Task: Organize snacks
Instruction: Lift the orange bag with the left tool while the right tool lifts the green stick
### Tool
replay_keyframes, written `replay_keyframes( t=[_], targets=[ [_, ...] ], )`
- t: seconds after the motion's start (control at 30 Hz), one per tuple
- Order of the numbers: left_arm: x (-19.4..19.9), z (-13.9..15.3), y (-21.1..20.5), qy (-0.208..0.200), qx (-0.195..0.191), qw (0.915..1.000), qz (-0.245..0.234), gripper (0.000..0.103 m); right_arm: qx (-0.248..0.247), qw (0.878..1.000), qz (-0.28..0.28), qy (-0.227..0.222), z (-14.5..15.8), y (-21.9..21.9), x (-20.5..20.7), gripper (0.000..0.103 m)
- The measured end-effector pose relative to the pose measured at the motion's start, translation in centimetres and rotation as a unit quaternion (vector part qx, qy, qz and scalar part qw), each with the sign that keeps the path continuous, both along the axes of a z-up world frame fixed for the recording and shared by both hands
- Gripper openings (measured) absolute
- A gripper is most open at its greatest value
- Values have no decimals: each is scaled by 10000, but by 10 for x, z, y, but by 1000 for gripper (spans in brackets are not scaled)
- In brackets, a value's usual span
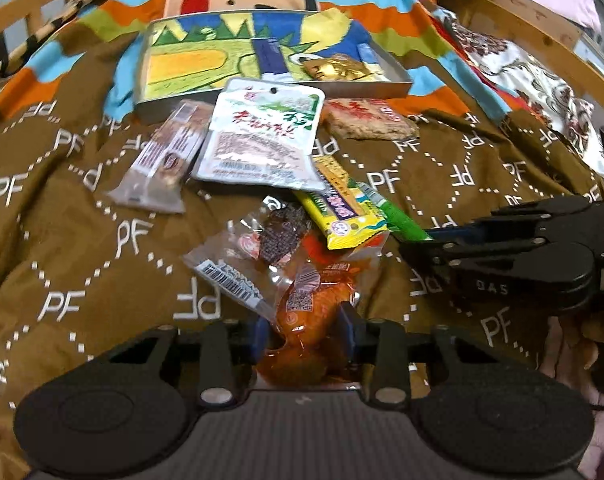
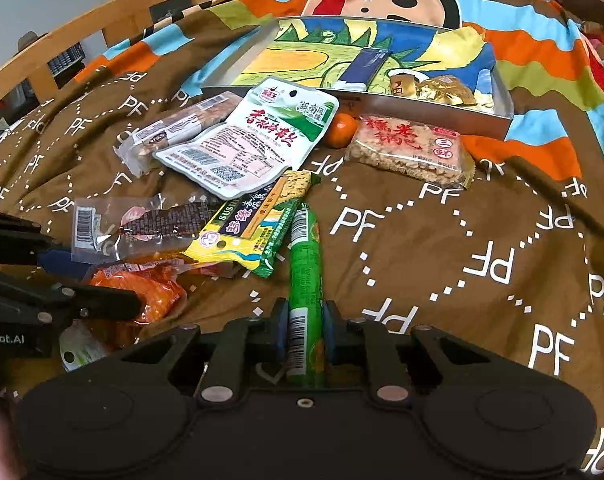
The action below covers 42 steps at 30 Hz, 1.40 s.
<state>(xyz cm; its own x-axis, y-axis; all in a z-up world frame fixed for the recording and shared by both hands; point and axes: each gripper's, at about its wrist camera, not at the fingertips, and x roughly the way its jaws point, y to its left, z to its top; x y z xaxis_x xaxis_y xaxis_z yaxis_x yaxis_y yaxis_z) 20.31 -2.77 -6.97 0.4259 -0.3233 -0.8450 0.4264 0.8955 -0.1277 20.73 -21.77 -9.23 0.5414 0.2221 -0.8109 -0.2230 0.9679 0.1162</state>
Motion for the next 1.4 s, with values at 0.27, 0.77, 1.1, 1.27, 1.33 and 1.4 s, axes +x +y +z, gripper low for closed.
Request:
replay_keyframes(
  t=[0.27, 0.77, 1.1, 1.27, 1.33, 1.4],
  targets=[
    [-2, -11, -9, 16, 39, 9998, -188, 56, 158, 9996, -173, 133, -7, -5, 6, 20],
    [-23, -10, -26, -425, 608, 9969, -257, 53, -431, 9973, -79, -582, 0, 13, -4, 19],
    [-37, 9, -21, -488, 656, 9966, -67, 53, -502, 9890, -67, -1390, 22, 15, -22, 19],
    [-40, 23, -24, -612, 624, 9962, -29, 51, -426, 9881, -66, -1477, 25, 13, -24, 19],
    [-40, 24, -26, -645, 652, 9958, -49, 50, -409, 9880, -72, -1485, 25, 13, -25, 19],
    [-40, 23, -27, -630, 653, 9959, -40, 50, -398, 9883, -81, -1468, 25, 12, -25, 19]
  ],
)
